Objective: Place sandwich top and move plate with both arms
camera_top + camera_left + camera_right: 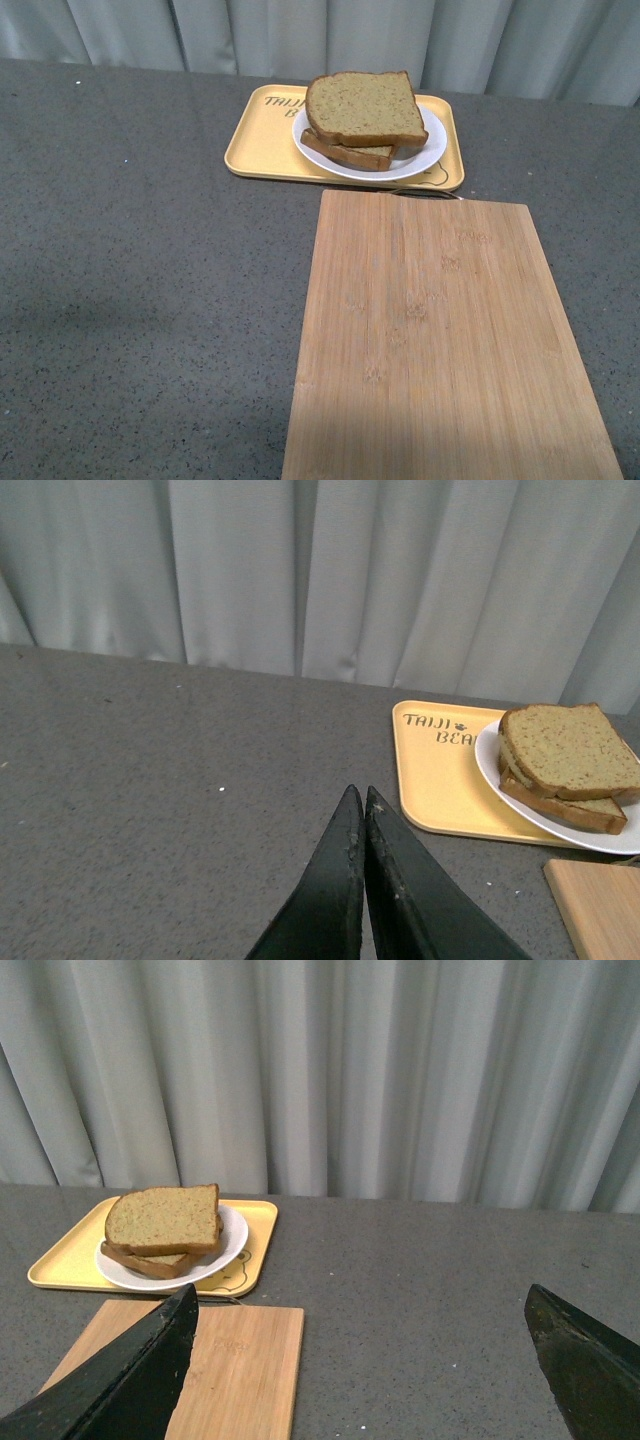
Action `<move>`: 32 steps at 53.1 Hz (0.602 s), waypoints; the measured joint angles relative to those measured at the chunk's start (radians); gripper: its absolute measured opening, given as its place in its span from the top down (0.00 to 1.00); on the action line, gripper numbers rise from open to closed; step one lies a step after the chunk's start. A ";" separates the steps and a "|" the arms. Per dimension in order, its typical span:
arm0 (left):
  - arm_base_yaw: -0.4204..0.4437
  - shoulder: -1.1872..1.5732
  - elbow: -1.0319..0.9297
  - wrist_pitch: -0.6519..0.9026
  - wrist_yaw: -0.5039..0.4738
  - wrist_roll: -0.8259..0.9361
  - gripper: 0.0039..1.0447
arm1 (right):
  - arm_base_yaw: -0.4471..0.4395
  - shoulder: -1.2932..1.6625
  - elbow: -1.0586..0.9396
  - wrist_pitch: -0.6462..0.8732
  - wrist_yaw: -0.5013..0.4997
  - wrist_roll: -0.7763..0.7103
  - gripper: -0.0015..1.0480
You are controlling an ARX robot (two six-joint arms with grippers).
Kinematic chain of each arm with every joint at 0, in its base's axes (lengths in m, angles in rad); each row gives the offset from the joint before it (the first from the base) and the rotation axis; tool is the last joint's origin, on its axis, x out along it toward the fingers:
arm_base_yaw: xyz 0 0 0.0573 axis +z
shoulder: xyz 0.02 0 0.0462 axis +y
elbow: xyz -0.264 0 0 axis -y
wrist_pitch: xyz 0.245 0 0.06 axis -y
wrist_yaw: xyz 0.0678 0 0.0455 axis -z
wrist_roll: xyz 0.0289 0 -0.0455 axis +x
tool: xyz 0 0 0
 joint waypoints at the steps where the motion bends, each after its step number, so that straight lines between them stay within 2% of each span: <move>1: 0.003 -0.021 -0.007 -0.013 0.003 0.000 0.97 | 0.000 0.000 0.000 0.000 0.000 0.000 0.09; 4: 0.013 -0.132 -0.027 -0.122 0.017 0.003 0.97 | 0.000 0.000 0.000 0.000 0.000 0.000 0.09; 7: 0.020 -0.213 -0.050 -0.162 0.027 0.004 0.97 | 0.000 0.000 0.000 0.000 0.000 0.000 0.09; 9: 0.054 -0.269 -0.071 -0.191 0.081 0.005 0.97 | 0.000 0.000 0.000 0.000 0.000 0.000 0.09; 11: 0.072 -0.298 -0.084 -0.210 0.091 0.007 0.97 | 0.000 0.000 0.000 0.000 0.000 0.000 0.09; 15: 0.093 -0.380 -0.114 -0.267 0.091 0.007 0.97 | 0.000 0.000 0.000 0.000 0.000 0.000 0.09; 32: 0.094 -0.694 -0.174 -0.516 0.096 0.007 0.97 | 0.000 0.000 0.000 0.000 0.000 0.000 0.09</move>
